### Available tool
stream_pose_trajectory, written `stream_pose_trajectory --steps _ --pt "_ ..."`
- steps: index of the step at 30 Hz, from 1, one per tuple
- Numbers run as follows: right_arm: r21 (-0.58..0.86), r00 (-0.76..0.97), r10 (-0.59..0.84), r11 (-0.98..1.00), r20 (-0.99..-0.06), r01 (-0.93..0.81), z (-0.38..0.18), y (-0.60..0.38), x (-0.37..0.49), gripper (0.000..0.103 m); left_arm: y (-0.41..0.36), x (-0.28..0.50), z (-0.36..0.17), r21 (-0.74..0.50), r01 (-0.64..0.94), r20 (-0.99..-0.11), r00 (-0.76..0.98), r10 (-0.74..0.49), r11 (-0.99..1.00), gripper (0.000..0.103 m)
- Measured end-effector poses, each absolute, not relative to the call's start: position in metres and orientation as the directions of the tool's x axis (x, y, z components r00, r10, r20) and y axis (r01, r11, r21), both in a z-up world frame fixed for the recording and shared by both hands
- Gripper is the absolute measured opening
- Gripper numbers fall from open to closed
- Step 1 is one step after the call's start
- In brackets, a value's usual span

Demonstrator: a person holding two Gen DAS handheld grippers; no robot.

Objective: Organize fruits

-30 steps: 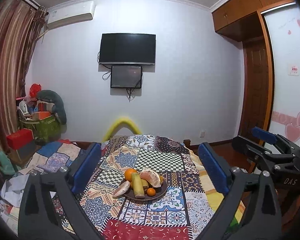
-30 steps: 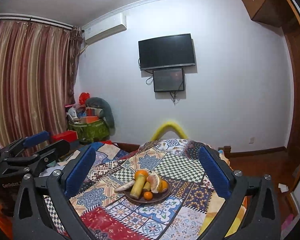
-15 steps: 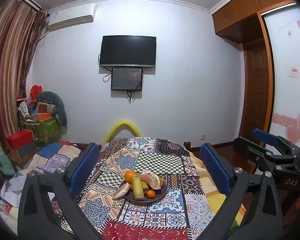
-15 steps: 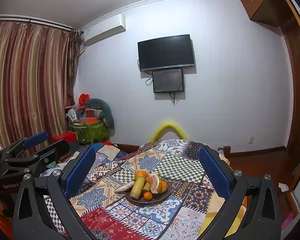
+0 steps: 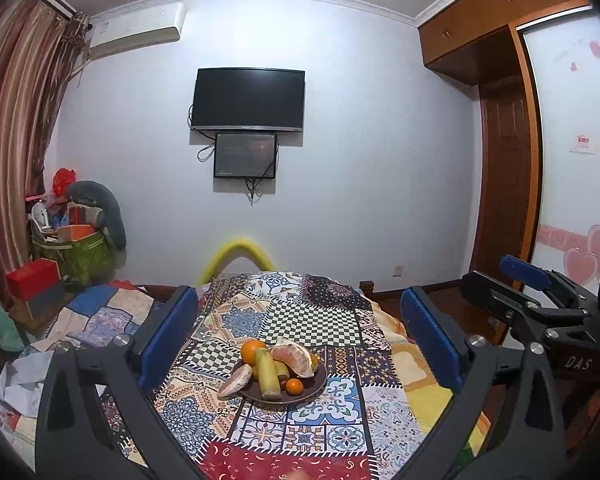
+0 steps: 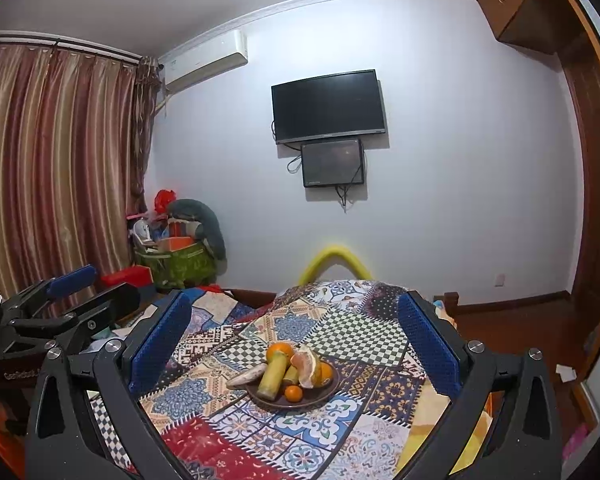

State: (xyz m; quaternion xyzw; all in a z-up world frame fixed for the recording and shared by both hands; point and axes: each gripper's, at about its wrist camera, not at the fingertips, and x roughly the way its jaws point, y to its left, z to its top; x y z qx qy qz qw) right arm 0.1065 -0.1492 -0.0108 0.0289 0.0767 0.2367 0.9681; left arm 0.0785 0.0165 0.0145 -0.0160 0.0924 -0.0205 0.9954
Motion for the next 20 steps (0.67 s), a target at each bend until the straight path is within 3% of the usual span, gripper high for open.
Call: stream_pose_trajectory --steps 20 --pt "0.095 0.877 0.459 0.888 -0.139 -0.45 -0.0109 -0.1506 0.1083 0.103 0.0153 0.081 0.0138 -0.049 0.059 -0.198 0.978 -0.068 0.997 0.102"
